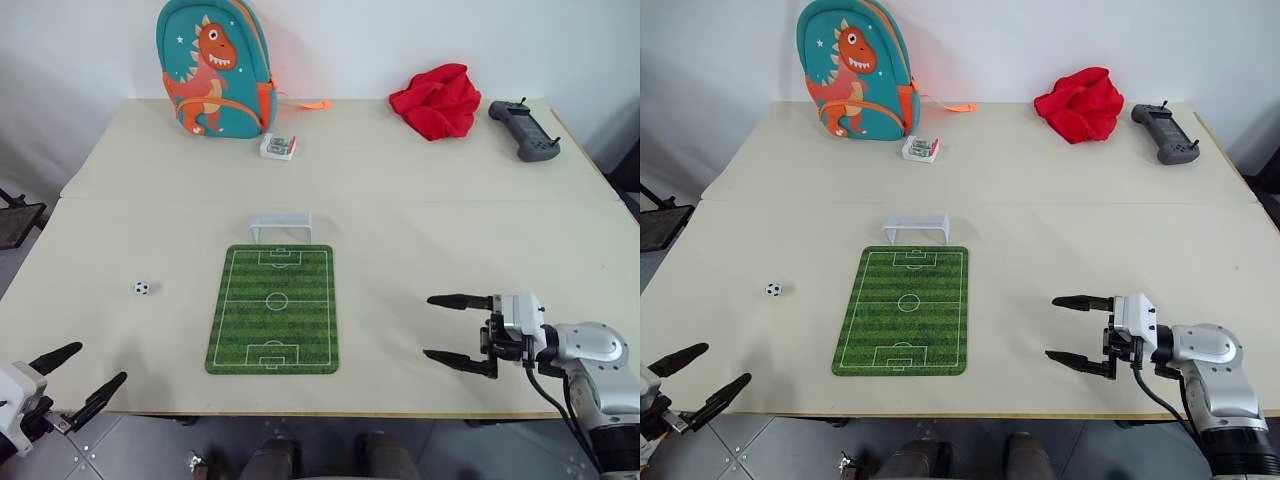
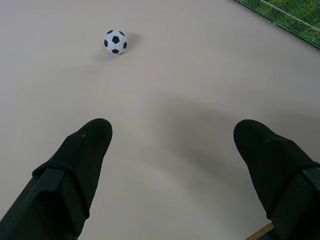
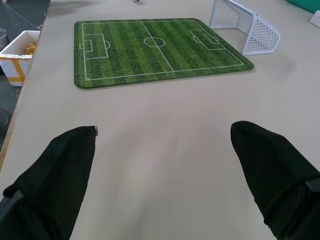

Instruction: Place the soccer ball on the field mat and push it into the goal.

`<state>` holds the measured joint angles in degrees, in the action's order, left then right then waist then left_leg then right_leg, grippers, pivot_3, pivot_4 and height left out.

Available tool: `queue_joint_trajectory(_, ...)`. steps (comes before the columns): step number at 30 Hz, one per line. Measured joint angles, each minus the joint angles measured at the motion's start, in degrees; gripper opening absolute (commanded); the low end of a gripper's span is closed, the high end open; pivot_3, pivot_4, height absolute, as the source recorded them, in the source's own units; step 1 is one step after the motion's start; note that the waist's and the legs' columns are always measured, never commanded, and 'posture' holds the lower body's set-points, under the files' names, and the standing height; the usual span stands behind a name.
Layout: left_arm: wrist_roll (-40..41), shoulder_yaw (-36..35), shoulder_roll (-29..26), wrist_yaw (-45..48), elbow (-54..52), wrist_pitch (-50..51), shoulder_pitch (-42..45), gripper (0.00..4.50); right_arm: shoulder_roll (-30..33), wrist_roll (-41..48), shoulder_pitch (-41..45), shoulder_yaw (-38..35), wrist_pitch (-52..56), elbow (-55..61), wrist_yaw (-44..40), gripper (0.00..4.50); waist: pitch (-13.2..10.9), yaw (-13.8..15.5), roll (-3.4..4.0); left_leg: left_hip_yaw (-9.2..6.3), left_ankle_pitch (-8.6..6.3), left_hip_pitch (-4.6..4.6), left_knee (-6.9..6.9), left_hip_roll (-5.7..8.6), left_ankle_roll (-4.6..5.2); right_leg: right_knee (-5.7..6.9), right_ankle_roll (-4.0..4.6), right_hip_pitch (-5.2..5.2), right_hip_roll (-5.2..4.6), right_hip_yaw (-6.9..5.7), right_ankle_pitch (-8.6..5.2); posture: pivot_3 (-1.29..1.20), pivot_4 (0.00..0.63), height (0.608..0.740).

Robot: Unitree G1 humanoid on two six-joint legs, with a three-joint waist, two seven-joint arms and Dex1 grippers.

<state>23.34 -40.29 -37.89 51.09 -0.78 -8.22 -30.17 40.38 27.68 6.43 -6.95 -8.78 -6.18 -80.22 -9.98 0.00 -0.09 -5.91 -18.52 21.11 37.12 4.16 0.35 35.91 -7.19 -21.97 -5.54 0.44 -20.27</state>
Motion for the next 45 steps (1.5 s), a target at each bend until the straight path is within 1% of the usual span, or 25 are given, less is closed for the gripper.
queue_joint_trajectory(3,0.93,-0.2,0.03,-0.24,-0.27,0.82,0.09,4.48,-0.36,-0.01,0.3,0.38,0.04,-0.67,-0.38,4.5,0.0,0.0,0.0,0.0,0.0,0.0,0.01,0.0,0.0,0.01,0.0,0.0,0.0,-0.01,0.0,0.0,0.15,0.74)
queue_joint_trajectory(6,3.86,-1.71,1.74,-1.55,-1.28,3.34,0.18,4.48,-3.57,1.93,1.35,0.72,1.71,0.51,0.21,4.5,0.0,-0.25,0.0,0.01,0.0,-0.02,0.0,-0.01,-0.01,0.02,0.0,0.0,0.01,0.01,0.0,0.0,0.15,0.74)
queue_joint_trajectory(9,6.61,-4.71,6.23,-3.86,-0.36,2.99,0.37,4.48,-8.27,6.49,2.09,0.97,4.33,4.99,2.02,4.5,0.0,-0.24,0.0,0.0,-0.03,-0.02,0.0,-0.07,-0.06,0.05,0.0,-0.02,0.05,-0.02,0.0,0.0,0.15,0.74)
queue_joint_trajectory(11,7.32,-6.63,8.4,-5.7,2.06,2.47,0.39,4.48,-10.91,8.64,2.5,0.99,5.09,7.86,3.46,4.5,0.0,-0.05,0.0,-0.02,-0.04,-0.01,0.02,-0.06,-0.06,0.05,0.0,-0.02,0.05,-0.05,0.0,0.0,0.15,0.74)
queue_joint_trajectory(13,8.99,-8.51,11.41,-6.71,4.24,1.98,0.18,4.48,-11.96,9.67,2.97,1.0,5.39,9.3,4.06,4.5,0.0,-0.01,0.0,-0.01,-0.07,-0.02,0.07,-0.02,0.0,0.01,-0.03,0.03,0.01,-0.05,0.01,0.0,0.15,0.74)
queue_joint_trajectory(15,10.81,-8.9,13.88,-7.47,6.03,2.23,0.04,4.48,-12.06,10.04,3.11,0.99,5.56,9.53,4.47,4.5,0.04,0.27,-0.08,-0.02,-0.09,-0.02,0.17,-0.01,0.04,0.0,-0.04,0.1,-0.01,-0.08,0.02,0.0,0.15,0.74)
queue_joint_trajectory(18,13.38,-8.96,15.25,-9.03,4.67,4.2,0.36,4.48,-12.25,10.05,3.15,0.85,5.05,9.52,4.59,4.5,0.11,1.07,-0.21,-0.06,-0.1,-0.02,0.23,-0.02,0.04,0.0,-0.03,0.15,-0.01,-0.09,0.02,0.0,0.15,0.74)
queue_joint_trajectory(20,14.19,-8.33,14.68,-9.87,1.06,5.8,0.97,4.48,-12.25,9.98,3.24,0.82,4.21,9.45,4.19,4.5,0.12,1.44,-0.21,-0.06,-0.1,-0.06,0.24,0.0,0.04,-0.02,-0.03,0.23,-0.02,-0.09,0.02,0.0,0.15,0.74)
queue_joint_trajectory(22,13.31,-6.86,13.08,-10.65,-0.88,6.17,2.54,4.48,-12.25,9.91,3.55,0.81,3.51,9.25,3.45,4.5,0.1,1.5,-0.17,-0.06,-0.09,-0.11,0.22,0.02,0.04,-0.03,-0.03,0.27,-0.03,-0.07,0.02,0.0,0.15,0.74)
queue_joint_trajectory(27,12.31,-1.94,8.72,-15.58,-3.07,11.2,13.73,4.48,-12.11,9.34,4.55,0.65,2.53,7.23,2.2,4.5,0.11,1.25,-0.18,-0.07,-0.09,-0.19,0.2,0.02,0.03,0.08,-0.03,0.26,0.0,-0.09,0.03,0.0,0.15,0.74)
queue_joint_trajectory(30,9.17,2.68,5.12,-18.7,-0.64,14.38,21.81,4.48,-12.08,9.29,4.8,0.47,2.62,6.58,2.11,4.5,0.11,1.22,-0.17,-0.06,-0.08,-0.25,0.15,0.02,0.0,0.21,-0.05,0.2,0.02,-0.1,0.03,0.0,0.15,0.74)
queue_joint_trajectory(31,7.93,4.02,4.7,-19.66,0.22,15.2,24.29,4.48,-12.11,9.27,5.03,0.69,2.68,6.63,2.11,4.5,0.11,1.14,-0.16,-0.05,-0.07,-0.22,0.15,0.02,-0.01,0.25,-0.05,0.12,0.02,-0.09,0.04,0.0,0.15,0.74)
queue_joint_trajectory(35,4.25,8.96,4.36,-22.24,4.17,17.78,29.57,4.48,-12.6,9.28,4.82,0.82,3.0,6.95,2.8,4.5,0.12,-0.07,-0.17,0.04,-0.08,-0.12,0.16,0.03,-0.01,0.68,-0.07,-0.14,0.01,-0.08,0.04,0.0,0.15,0.74)
queue_joint_trajectory(38,3.03,11.36,4.37,-22.48,5.74,18.28,31.37,4.48,-13.63,9.2,4.46,1.52,3.07,7.85,3.76,4.5,0.13,-0.33,-0.2,0.16,-0.07,0.03,0.2,0.03,-0.04,0.95,-0.07,-0.46,-0.01,-0.07,0.04,0.0,0.15,0.74)
queue_joint_trajectory(42,0.97,12.95,4.18,-21.71,8.2,17.71,31.43,4.48,-14.32,8.85,4.14,1.81,3.06,8.53,5.46,4.5,0.13,-0.15,-0.2,0.16,-0.05,0.02,0.25,0.03,-0.08,0.92,-0.06,-0.48,-0.02,-0.08,0.04,0.0,0.15,0.74)
queue_joint_trajectory(44,0.64,13.55,4.18,-21.45,9.6,17.71,31.44,4.1,-14.39,8.76,3.84,1.94,3.06,8.84,6.16,4.5,0.13,-0.05,-0.2,0.16,-0.04,0.05,0.31,0.03,-0.09,0.93,-0.06,-0.48,-0.02,-0.08,0.04,0.0,0.15,0.74)
queue_joint_trajectory(45,0.5,13.58,4.18,-21.49,10.17,17.73,31.55,3.98,-14.52,8.73,3.85,1.96,3.06,9.07,6.34,4.5,0.13,-0.05,-0.2,0.16,-0.04,0.04,0.32,0.03,-0.09,0.93,-0.06,-0.47,-0.03,-0.08,0.04,0.0,0.15,0.74)
